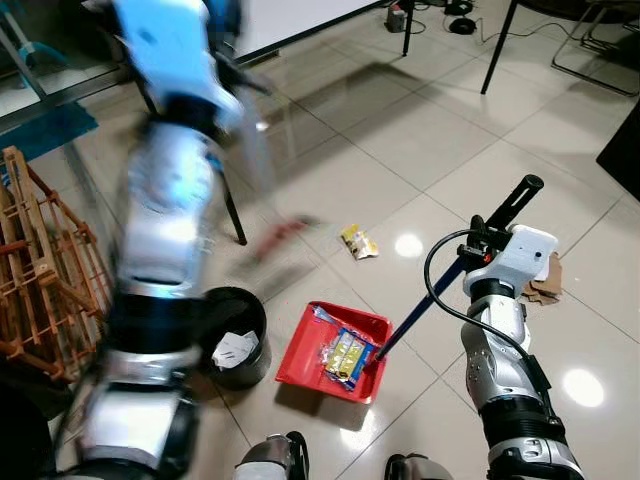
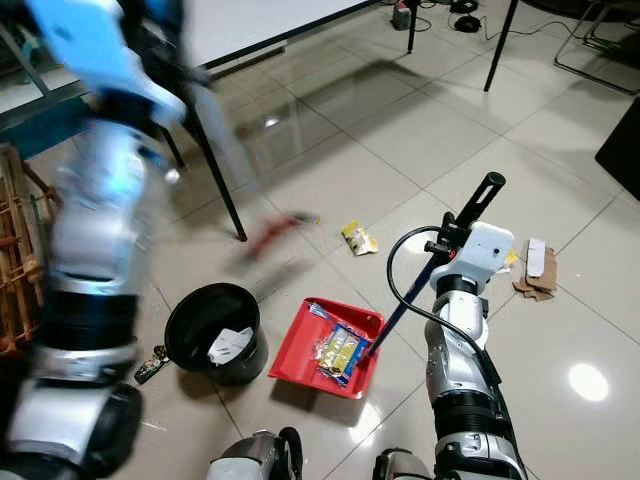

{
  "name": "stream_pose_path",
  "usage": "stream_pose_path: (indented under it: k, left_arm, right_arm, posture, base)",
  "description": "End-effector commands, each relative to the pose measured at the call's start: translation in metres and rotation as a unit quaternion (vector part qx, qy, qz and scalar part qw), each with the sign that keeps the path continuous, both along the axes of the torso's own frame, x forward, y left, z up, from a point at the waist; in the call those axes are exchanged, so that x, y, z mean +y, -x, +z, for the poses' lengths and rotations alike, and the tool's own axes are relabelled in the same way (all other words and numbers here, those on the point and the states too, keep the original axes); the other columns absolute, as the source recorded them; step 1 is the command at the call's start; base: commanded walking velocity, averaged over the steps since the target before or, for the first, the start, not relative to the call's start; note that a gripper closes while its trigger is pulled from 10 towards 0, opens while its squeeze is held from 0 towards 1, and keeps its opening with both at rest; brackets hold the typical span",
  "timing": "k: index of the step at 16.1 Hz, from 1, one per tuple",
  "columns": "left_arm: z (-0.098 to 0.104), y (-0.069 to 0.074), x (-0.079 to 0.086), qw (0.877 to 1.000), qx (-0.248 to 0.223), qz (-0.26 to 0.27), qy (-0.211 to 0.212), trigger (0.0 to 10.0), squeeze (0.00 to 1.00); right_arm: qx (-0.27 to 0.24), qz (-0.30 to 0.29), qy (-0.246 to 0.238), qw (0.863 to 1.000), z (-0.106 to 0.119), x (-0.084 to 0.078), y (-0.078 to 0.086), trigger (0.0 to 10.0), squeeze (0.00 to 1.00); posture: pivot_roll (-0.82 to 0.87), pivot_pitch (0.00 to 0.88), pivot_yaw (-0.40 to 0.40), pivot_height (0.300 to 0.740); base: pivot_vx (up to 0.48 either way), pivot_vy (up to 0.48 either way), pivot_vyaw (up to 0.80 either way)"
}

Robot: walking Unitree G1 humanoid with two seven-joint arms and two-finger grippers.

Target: Sweep floor

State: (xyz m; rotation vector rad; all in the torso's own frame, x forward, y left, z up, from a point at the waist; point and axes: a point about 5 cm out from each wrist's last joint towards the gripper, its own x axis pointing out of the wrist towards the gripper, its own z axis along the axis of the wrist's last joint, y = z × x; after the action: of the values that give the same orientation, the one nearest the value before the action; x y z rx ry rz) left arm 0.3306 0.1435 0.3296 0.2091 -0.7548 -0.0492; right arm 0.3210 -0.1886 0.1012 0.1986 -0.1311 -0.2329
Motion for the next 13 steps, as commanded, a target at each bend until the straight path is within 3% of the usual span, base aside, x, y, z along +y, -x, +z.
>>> stream_pose_path:
  k: [1, 2, 4, 5, 7, 10, 12, 13]
  left_arm:
    - [0.03, 0.012, 0.011, 0.997, -0.063, 0.048, -0.023, 10.0, 0.0]
    - [0.045, 0.015, 0.027, 0.985, -0.078, 0.129, -0.088, 10.0, 0.0]
    - [0.051, 0.015, 0.04, 0.966, -0.074, 0.203, -0.139, 10.0, 0.0]
    - [0.054, 0.014, 0.058, 0.931, -0.063, 0.293, -0.207, 10.0, 0.0]
    - [0.051, 0.014, 0.073, 0.901, -0.041, 0.35, -0.254, 10.0, 0.0]
    - [0.025, 0.012, 0.085, 0.889, 0.03, 0.372, -0.266, 10.0, 0.0]
    - [0.02, 0.018, 0.087, 0.877, 0.036, 0.397, -0.269, 10.0, 0.0]
    - [0.021, 0.019, 0.087, 0.878, 0.036, 0.396, -0.265, 10.0, 0.0]
  right_arm:
    - [-0.024, -0.004, -0.008, 1.0, 0.009, 0.002, -0.003, 10.0, 0.0]
    - [-0.023, -0.003, -0.009, 1.0, 0.008, 0.002, -0.004, 10.0, 0.0]
    - [-0.022, -0.001, -0.01, 1.0, 0.008, 0.004, -0.005, 10.0, 0.0]
    - [-0.021, 0.001, -0.011, 1.0, 0.007, 0.004, -0.005, 10.0, 0.0]
    - [-0.021, 0.001, -0.011, 1.0, 0.007, 0.005, -0.006, 10.0, 0.0]
    - [-0.021, 0.001, -0.009, 1.0, 0.008, 0.002, -0.007, 10.0, 0.0]
    - [-0.021, 0.0, -0.006, 1.0, 0.008, 0.0, -0.007, 10.0, 0.0]
    - [-0.02, 0.001, -0.005, 1.0, 0.008, -0.001, -0.008, 10.0, 0.0]
  posture:
    - [0.0, 0.083, 0.083, 0.74]
    - [0.0, 0.082, 0.081, 0.74]
    - [0.01, 0.081, 0.081, 0.74]
    - [0.02, 0.081, 0.08, 0.74]
    - [0.02, 0.081, 0.077, 0.74]
    - [0.02, 0.08, 0.074, 0.74]
    - [0.03, 0.08, 0.063, 0.74]
    - [0.03, 0.08, 0.063, 0.74]
  base:
    - [0.0, 0.0, 0.0]
    - [0.0, 0.0, 0.0]
    - [0.0, 0.0, 0.0]
    - [0.0, 0.0, 0.0]
    - [0.0, 0.0, 0.0]
    - [0.0, 0.0, 0.0]
    - [0.0, 0.0, 0.0]
    - [0.0, 0.0, 0.0]
